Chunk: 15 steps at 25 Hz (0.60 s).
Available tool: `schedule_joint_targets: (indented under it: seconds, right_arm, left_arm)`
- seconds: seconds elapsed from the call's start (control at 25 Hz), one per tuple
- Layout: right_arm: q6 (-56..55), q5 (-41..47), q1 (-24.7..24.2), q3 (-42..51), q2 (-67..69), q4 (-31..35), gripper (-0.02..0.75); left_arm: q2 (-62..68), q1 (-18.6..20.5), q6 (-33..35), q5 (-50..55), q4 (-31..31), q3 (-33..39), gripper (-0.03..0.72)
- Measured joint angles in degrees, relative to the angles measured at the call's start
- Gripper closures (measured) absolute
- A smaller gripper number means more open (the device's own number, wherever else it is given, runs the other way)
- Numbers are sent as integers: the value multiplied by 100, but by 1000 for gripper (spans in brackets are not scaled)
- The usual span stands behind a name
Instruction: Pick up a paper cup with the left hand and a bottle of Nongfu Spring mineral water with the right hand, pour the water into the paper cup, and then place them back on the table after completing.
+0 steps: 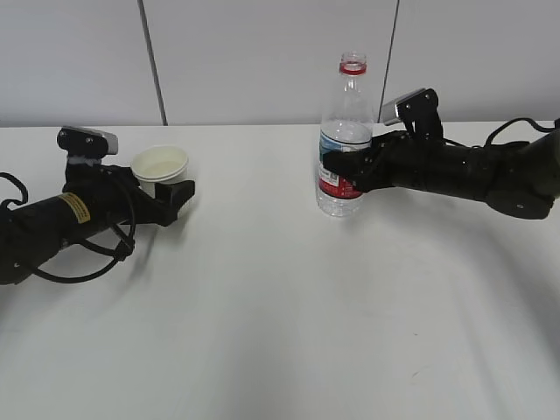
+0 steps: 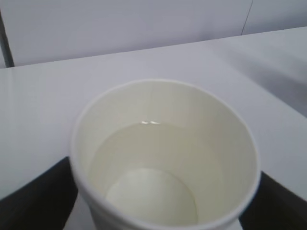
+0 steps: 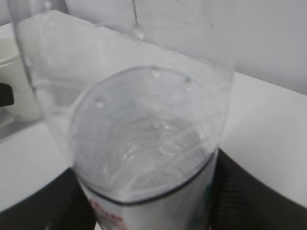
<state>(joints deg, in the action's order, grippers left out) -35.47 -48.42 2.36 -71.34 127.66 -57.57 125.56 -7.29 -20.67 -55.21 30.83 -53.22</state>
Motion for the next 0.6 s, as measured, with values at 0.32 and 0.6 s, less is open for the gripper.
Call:
schedule_joint_targets:
  seconds: [0.32, 0.6]
  right_arm:
    - [22, 0, 0, 0, 0, 0, 301]
    - [22, 0, 0, 0, 0, 0, 301]
  left_arm:
    - [-258, 0, 0, -7, -64, 363, 95]
    - [-650, 0, 0, -27, -147, 844, 95]
